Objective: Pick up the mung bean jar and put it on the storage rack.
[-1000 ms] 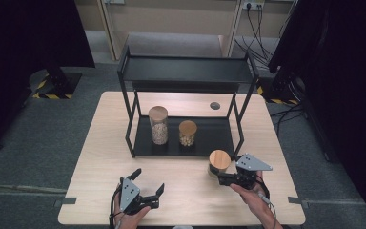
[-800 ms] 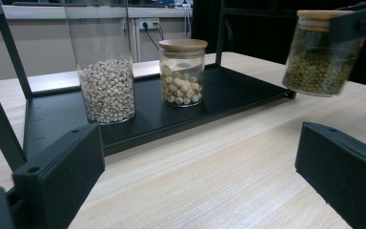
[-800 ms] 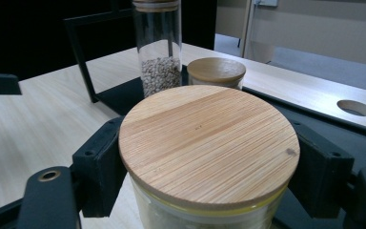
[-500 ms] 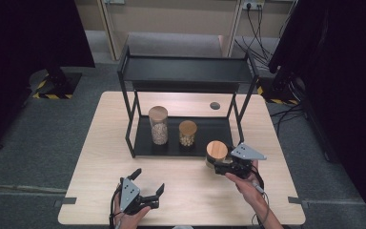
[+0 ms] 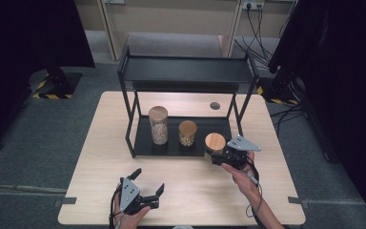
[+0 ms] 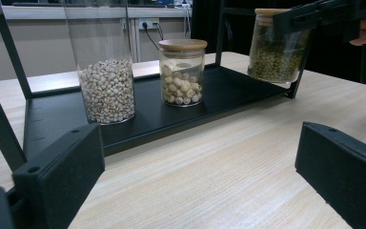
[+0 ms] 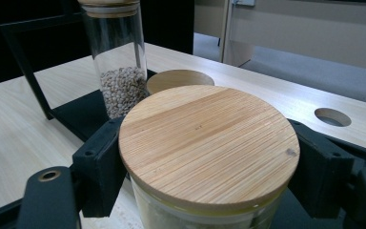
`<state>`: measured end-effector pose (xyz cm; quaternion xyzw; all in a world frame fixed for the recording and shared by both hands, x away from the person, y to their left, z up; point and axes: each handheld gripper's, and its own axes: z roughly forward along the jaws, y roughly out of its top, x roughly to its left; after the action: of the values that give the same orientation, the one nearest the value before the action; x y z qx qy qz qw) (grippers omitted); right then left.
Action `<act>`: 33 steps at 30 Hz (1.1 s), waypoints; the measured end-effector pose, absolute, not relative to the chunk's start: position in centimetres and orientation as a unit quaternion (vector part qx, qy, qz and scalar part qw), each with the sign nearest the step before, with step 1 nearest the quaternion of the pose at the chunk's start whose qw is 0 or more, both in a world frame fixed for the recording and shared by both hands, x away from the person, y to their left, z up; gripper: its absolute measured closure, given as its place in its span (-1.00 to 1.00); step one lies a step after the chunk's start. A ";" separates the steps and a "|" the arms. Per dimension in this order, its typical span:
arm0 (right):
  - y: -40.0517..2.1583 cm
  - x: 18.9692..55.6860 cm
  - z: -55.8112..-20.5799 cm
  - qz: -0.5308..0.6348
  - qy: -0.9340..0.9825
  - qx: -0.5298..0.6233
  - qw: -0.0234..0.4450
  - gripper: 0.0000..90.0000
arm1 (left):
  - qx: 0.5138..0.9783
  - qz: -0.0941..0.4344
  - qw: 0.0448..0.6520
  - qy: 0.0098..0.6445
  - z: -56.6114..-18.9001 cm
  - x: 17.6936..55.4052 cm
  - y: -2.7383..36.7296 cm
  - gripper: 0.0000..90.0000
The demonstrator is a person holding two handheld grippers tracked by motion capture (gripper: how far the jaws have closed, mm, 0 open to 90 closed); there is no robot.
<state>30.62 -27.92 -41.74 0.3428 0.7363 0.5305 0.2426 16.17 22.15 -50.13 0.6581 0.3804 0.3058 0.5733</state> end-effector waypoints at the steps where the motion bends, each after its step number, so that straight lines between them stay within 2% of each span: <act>1: -27.9 30.7 -41.7 0.530 0.736 0.344 0.243 -0.47 | 0.658 0.306 0.573 0.380 -50.1 16.2 22.2 -0.95; 33: -25.2 33.6 -42.7 0.509 0.723 0.381 0.270 -0.47 | 0.657 0.307 0.575 0.380 -50.1 16.1 22.3 -0.95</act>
<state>33.64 -25.22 -42.73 0.3812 0.7232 0.5088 0.2696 16.13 22.26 -50.12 0.6567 0.3795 0.3069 0.5749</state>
